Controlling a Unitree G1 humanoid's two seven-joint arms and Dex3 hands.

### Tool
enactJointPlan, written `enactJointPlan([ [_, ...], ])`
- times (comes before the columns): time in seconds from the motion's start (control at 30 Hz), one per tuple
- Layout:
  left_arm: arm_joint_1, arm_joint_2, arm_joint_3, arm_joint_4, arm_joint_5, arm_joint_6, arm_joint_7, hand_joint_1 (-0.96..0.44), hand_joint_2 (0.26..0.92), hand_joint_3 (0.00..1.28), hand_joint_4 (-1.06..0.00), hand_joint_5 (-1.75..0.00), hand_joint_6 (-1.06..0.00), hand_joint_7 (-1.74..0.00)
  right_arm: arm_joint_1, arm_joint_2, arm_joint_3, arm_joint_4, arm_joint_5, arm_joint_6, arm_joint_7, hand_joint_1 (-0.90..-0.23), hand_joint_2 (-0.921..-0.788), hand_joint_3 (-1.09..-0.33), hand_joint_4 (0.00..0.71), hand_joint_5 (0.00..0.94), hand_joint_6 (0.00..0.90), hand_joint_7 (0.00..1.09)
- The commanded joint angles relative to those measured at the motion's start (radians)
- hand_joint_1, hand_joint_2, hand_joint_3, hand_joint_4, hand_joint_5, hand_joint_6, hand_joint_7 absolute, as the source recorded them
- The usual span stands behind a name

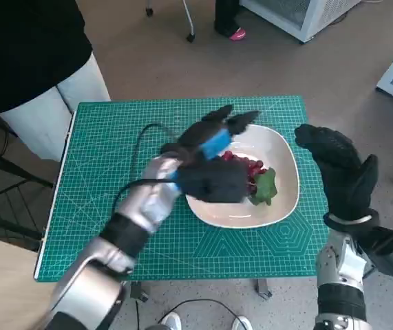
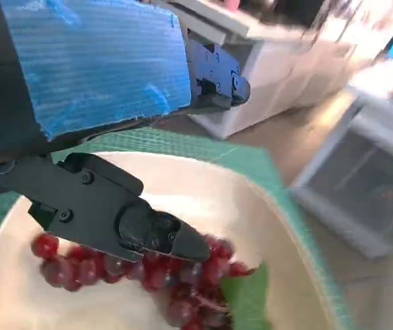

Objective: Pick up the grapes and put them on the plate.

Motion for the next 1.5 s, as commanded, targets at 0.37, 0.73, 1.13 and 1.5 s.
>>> enactJointPlan([
  [0.37, 0.305, 0.032, 0.319, -0.188, -0.46, -0.262, -0.133, -0.43, 0.921, 0.27, -0.17, -0.03, -0.28, -0.03, 0.015, 0.005, 0.004, -0.002, -0.008, 0.001, -0.01, -0.388, -0.921, -0.507, 0.561, 0.001, 0.498, 0.0],
  [0.73, 0.478, 0.02, 0.416, -0.261, -0.583, -0.434, -0.156, -0.43, 0.921, 0.29, -0.21, -0.03, -0.28, -0.03, 0.012, 0.018, 0.01, 0.009, -0.015, -0.006, -0.019, -0.386, -0.921, -0.506, 0.562, 0.001, 0.499, 0.0],
  [1.13, 0.619, -0.013, 0.451, -0.405, -0.687, -0.454, -0.193, -0.41, 0.921, 0.32, -0.22, -0.02, -0.27, -0.02, 0.001, 0.029, 0.012, 0.023, -0.015, 0.006, -0.019, -0.387, -0.921, -0.497, 0.566, 0.002, 0.507, 0.01],
  [1.5, 0.684, -0.013, 0.472, -0.475, -0.688, -0.457, -0.186, -0.38, 0.921, 0.33, -0.24, -0.02, -0.31, -0.04, -0.001, 0.03, 0.013, 0.033, -0.01, 0.007, -0.007, -0.387, -0.921, -0.49, 0.568, 0.002, 0.514, 0.01],
])
